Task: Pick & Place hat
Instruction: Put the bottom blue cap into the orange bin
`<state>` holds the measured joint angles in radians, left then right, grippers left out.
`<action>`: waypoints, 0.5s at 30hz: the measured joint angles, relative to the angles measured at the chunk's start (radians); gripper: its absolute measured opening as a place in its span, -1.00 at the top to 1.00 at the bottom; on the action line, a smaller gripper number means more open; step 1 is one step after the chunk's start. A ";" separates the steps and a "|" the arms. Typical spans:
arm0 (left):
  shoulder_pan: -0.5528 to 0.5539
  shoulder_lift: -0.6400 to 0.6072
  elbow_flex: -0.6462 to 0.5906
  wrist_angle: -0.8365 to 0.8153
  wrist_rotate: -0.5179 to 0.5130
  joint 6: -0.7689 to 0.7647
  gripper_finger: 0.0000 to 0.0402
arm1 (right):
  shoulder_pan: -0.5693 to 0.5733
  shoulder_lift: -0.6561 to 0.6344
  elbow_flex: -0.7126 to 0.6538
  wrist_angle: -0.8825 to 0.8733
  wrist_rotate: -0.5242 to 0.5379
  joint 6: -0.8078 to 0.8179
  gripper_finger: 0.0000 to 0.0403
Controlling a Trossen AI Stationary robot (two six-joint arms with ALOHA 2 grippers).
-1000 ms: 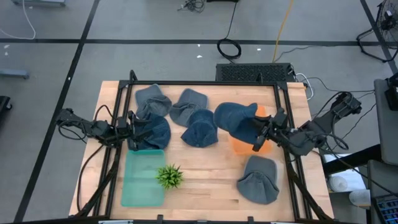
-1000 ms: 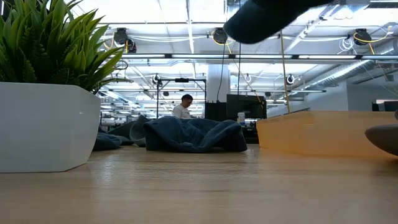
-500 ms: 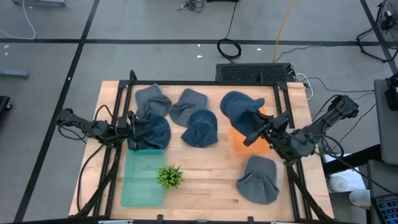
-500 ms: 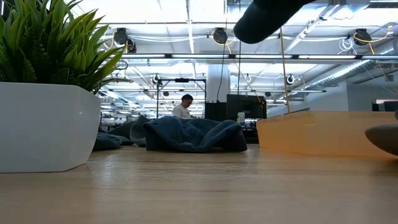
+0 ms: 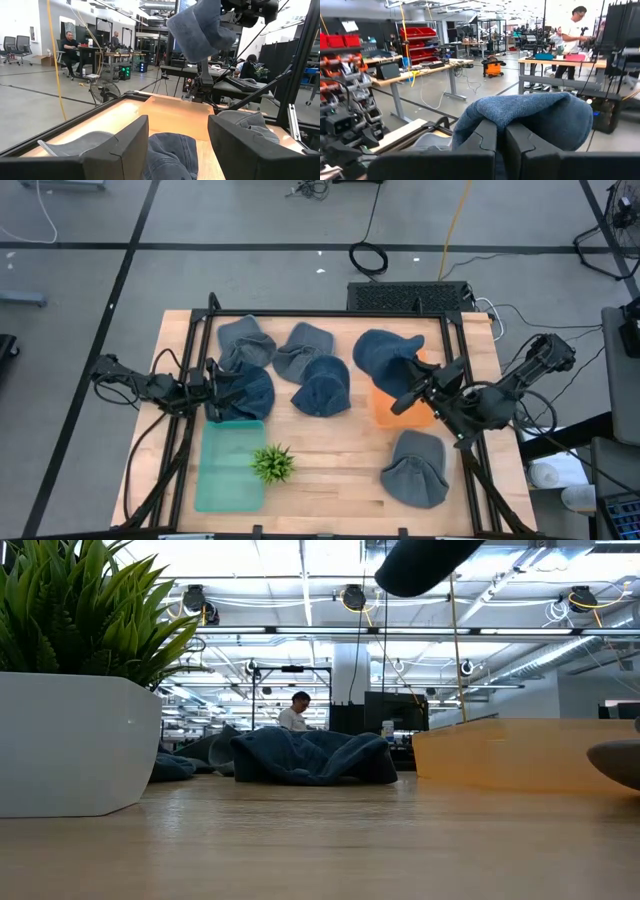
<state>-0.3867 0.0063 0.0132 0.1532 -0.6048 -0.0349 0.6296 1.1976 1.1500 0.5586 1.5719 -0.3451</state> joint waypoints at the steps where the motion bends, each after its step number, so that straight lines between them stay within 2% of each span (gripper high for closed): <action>1: 0.000 0.000 0.000 0.000 0.000 0.000 -0.07 | 0.000 0.000 0.000 0.015 0.000 -0.036 1.00; 15: 0.000 0.000 0.000 0.000 0.000 0.000 -0.07 | 0.022 0.000 0.000 0.081 -0.001 -0.193 1.00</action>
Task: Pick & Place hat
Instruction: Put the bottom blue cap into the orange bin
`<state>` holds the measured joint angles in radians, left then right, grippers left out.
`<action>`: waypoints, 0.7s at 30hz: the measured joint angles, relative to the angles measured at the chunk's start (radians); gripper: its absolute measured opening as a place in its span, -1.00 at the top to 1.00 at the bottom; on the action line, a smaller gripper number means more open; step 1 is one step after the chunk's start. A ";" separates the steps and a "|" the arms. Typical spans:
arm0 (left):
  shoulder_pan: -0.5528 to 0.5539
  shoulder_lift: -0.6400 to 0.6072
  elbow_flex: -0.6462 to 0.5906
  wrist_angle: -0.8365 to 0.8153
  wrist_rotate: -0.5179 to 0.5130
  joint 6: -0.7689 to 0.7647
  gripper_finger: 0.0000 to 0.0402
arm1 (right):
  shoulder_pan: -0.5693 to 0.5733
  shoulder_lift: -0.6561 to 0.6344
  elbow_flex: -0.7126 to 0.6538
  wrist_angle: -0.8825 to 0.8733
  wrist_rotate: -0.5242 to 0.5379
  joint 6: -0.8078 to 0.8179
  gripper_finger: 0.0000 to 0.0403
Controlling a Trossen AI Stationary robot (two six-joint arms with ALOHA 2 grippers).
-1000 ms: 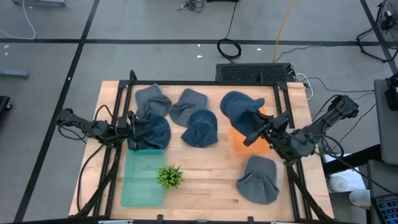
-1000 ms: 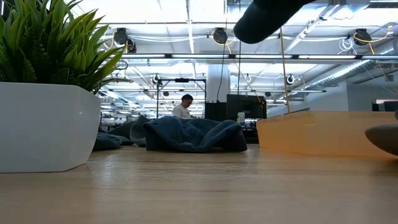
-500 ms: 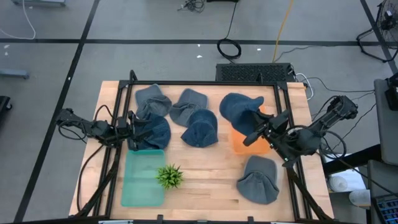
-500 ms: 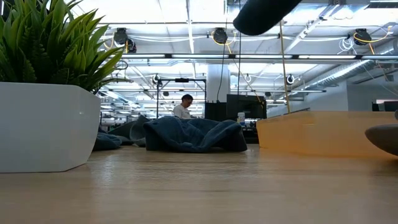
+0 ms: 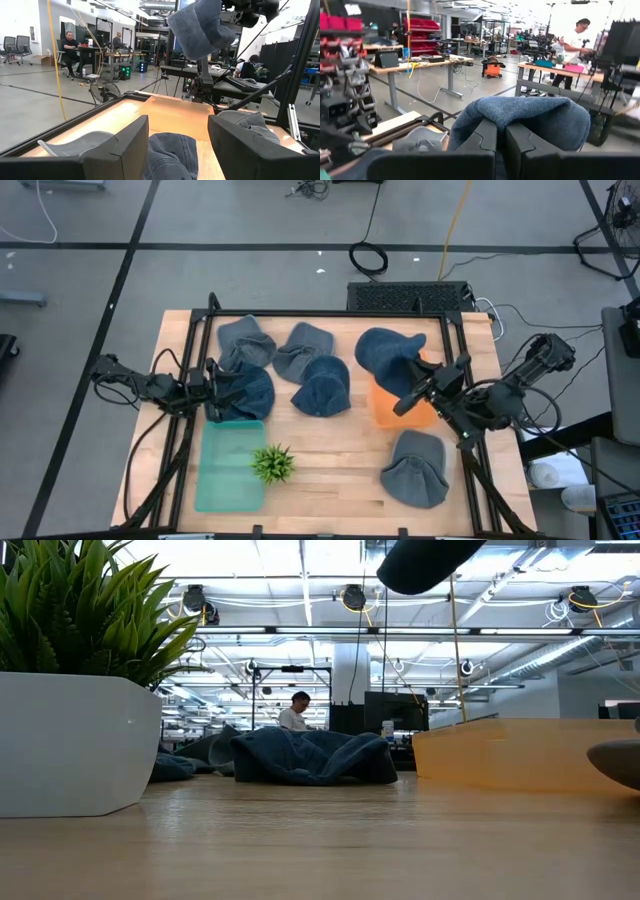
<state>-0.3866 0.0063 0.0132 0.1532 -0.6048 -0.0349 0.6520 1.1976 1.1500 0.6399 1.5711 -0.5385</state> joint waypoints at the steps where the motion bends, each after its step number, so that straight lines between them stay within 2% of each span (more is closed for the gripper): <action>1: 0.000 0.000 0.000 0.000 0.000 0.000 -0.07 | 0.006 0.000 0.000 0.000 0.000 -0.022 1.00; 7: 0.000 0.000 0.000 0.000 0.000 0.000 -0.07 | 0.036 0.000 0.000 0.017 0.000 -0.132 1.00; 15: 0.000 0.000 0.000 0.000 0.000 0.000 -0.07 | 0.044 0.000 -0.002 -0.006 0.000 -0.166 1.00; 21: 0.000 0.000 0.000 0.000 0.000 0.000 -0.07 | 0.029 0.000 -0.080 0.038 -0.001 -0.120 1.00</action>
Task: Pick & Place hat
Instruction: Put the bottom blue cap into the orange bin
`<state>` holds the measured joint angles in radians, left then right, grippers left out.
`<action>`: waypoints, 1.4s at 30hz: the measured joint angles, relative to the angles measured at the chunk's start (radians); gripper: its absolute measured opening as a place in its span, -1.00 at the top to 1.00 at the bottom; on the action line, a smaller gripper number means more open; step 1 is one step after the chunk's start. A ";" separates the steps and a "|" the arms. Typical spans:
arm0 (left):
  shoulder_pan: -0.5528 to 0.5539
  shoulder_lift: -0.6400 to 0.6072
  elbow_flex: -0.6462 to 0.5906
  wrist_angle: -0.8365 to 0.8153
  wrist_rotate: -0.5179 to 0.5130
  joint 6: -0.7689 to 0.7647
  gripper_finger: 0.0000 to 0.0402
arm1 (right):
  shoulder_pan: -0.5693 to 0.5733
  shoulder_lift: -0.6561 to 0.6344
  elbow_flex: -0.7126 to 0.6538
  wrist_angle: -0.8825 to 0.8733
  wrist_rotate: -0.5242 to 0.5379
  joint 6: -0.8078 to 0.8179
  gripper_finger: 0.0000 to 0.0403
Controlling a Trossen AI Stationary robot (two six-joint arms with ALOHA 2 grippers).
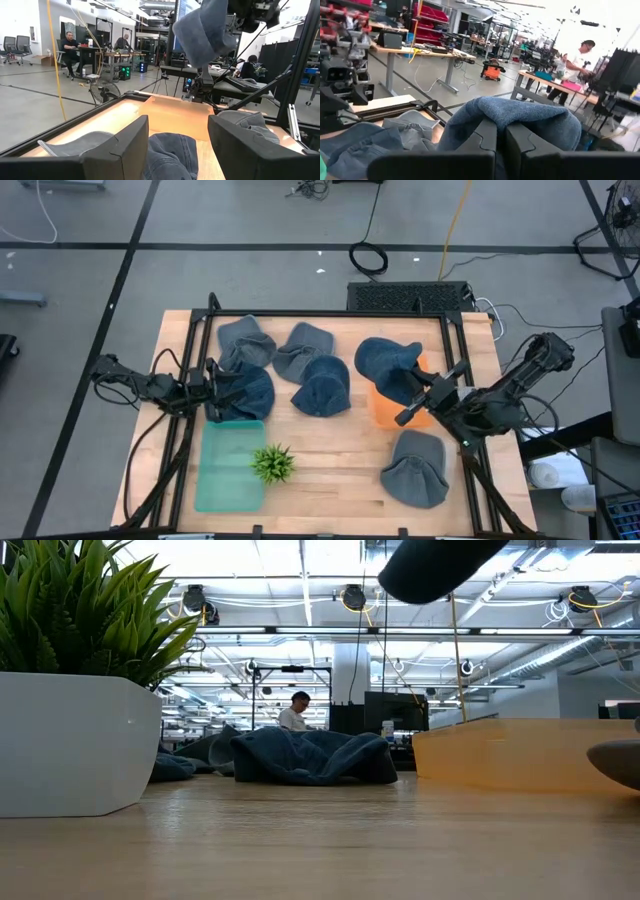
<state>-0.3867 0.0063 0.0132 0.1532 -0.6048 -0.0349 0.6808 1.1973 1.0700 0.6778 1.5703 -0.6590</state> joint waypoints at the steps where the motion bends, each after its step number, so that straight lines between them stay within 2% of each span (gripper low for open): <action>1: 0.000 0.000 0.000 0.000 0.000 0.000 -0.07 | 0.000 -0.002 -0.019 0.024 0.000 0.036 1.00; 5: 0.000 0.000 0.000 0.000 0.000 0.000 -0.07 | 0.003 -0.007 -0.102 0.125 0.000 0.203 1.00; 10: 0.000 0.000 0.000 0.000 0.000 0.000 -0.07 | 0.015 -0.012 -0.189 0.201 0.001 0.294 1.00; 17: 0.000 0.000 0.000 0.000 0.000 0.000 -0.07 | 0.013 -0.012 -0.238 0.230 0.000 0.379 1.00; 24: 0.000 0.000 0.000 0.000 0.000 0.000 -0.07 | -0.001 -0.012 -0.276 0.231 0.000 0.410 1.00; 31: 0.000 0.000 0.000 0.000 0.000 0.000 -0.07 | -0.031 -0.012 -0.276 0.231 0.000 0.358 1.00; 42: 0.000 0.000 0.000 0.000 0.000 0.000 -0.07 | -0.095 -0.012 -0.339 0.231 0.000 0.454 1.00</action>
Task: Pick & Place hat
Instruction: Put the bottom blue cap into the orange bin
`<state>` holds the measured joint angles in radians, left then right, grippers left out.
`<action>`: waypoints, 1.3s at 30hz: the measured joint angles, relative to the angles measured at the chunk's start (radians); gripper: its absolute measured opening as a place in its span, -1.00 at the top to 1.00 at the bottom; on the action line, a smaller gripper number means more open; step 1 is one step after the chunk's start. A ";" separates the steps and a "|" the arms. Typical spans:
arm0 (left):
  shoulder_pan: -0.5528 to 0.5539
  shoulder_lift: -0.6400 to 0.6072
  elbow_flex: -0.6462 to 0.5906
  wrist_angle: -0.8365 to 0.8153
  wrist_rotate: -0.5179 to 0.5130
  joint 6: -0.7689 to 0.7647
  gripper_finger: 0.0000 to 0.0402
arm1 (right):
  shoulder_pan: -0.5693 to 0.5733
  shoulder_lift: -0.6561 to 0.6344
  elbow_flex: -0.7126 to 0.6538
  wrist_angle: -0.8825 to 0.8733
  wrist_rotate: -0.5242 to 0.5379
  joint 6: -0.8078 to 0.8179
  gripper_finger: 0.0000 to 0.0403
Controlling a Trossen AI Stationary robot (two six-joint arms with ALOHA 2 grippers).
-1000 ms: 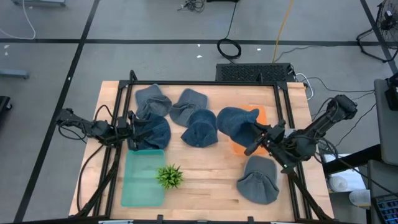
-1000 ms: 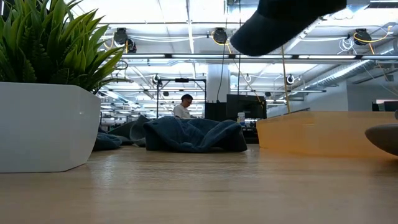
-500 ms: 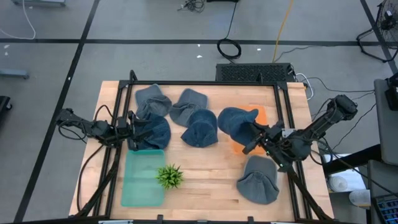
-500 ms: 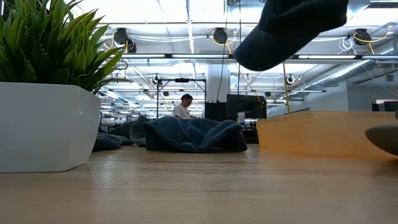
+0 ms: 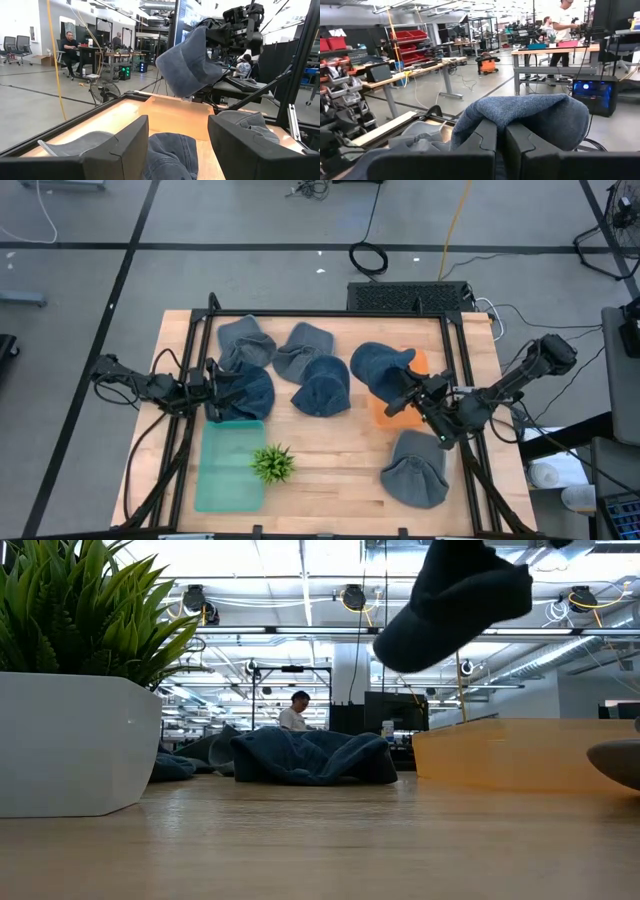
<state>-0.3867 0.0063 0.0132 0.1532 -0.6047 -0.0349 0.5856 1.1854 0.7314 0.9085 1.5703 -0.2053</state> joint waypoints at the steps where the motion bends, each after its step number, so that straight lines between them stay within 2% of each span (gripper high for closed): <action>1: 0.000 0.000 0.000 0.000 0.000 0.000 -0.07 | -0.004 0.000 -0.016 -0.001 0.000 0.003 1.00; 13: 0.000 0.000 0.000 0.000 0.000 0.000 -0.07 | -0.082 -0.071 -0.172 -0.001 0.000 0.074 1.00; 22: 0.000 0.000 0.000 0.000 0.000 0.000 -0.07 | -0.096 -0.168 -0.276 -0.003 0.000 0.043 1.00; 25: 0.000 0.000 0.000 0.000 0.000 0.000 -0.07 | -0.096 -0.187 -0.331 -0.003 0.000 0.099 1.00; 33: 0.000 0.000 0.000 0.000 0.000 0.000 -0.07 | -0.096 -0.187 -0.462 -0.005 -0.001 0.369 1.00; 39: 0.000 0.000 0.000 0.000 0.000 0.000 -0.07 | -0.086 -0.185 -0.482 -0.007 -0.055 0.316 0.98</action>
<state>-0.3866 0.0063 0.0132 0.1532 -0.6048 -0.0349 0.4992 1.0008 0.2493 0.9011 1.5158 0.1102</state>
